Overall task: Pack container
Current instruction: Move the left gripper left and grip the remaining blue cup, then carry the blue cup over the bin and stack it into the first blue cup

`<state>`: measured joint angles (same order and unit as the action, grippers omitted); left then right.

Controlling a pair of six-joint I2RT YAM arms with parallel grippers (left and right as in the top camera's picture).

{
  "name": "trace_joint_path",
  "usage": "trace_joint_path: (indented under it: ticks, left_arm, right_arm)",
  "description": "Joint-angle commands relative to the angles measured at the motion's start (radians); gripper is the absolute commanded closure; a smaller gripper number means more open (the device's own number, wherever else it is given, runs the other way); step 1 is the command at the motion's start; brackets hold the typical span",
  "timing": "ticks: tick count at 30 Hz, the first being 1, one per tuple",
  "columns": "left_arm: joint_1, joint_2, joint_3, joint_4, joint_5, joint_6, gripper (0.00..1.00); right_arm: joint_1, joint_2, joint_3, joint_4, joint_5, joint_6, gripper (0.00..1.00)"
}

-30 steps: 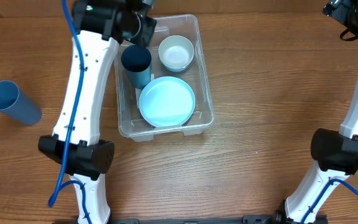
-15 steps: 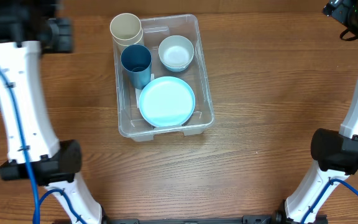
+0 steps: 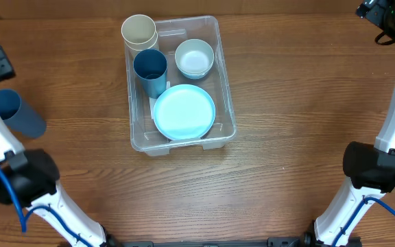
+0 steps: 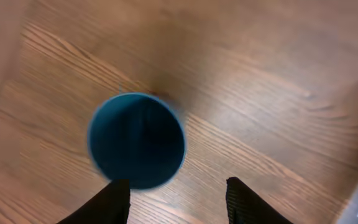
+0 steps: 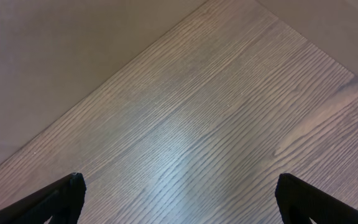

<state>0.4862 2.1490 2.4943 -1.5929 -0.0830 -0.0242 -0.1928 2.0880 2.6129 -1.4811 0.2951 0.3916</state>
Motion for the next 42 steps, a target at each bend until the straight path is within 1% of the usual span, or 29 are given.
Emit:
trace_joint_path:
  ticks: [1,7,12,20,21,22,23,32,36,38,39,42]
  left_arm:
    - [0.005,0.077,-0.016,0.007,0.005,0.001,0.51]
    - [0.011,0.146,-0.016,0.008,0.006,0.002,0.54]
    - [0.012,0.182,-0.017,0.012,0.021,0.002,0.54]
    - [0.02,0.193,-0.032,0.051,0.023,0.002,0.56]
    - [0.02,0.193,-0.034,0.055,0.024,0.002,0.59]
    - [0.02,0.193,-0.034,0.057,0.024,0.002,0.67]
    - [0.02,0.193,-0.034,0.058,0.027,0.002,0.96]
    - [0.02,0.197,-0.042,0.068,0.032,-0.002,0.96]
    - [0.02,0.2,-0.08,0.084,0.031,-0.001,0.96]
    - [0.021,0.2,-0.107,0.1,0.019,0.002,0.95]
    - [0.023,0.2,-0.114,0.107,0.014,0.002,0.92]
    - [0.035,0.2,-0.121,0.114,0.012,0.002,0.93]
  right_arm:
    - [0.001,-0.001,0.004,0.005,0.011,0.001,0.0]
    - [0.001,-0.001,0.004,0.005,0.011,0.001,0.0]
    - [0.001,-0.001,0.004,0.005,0.011,0.001,0.0]
    - [0.001,-0.001,0.004,0.005,0.011,0.001,0.0]
    - [0.001,-0.001,0.004,0.005,0.011,0.001,0.0]
    - [0.001,-0.001,0.004,0.005,0.011,0.001,0.0]
    - [0.001,-0.001,0.004,0.005,0.011,0.001,0.0]
    - [0.001,-0.001,0.004,0.005,0.011,0.001,0.0]
    - [0.001,-0.001,0.004,0.005,0.011,0.001,0.0]
    - [0.001,-0.001,0.004,0.005,0.011,0.001,0.0]
    - [0.001,-0.001,0.004,0.005,0.011,0.001,0.0]
    - [0.001,-0.001,0.004,0.005,0.011,0.001,0.0]
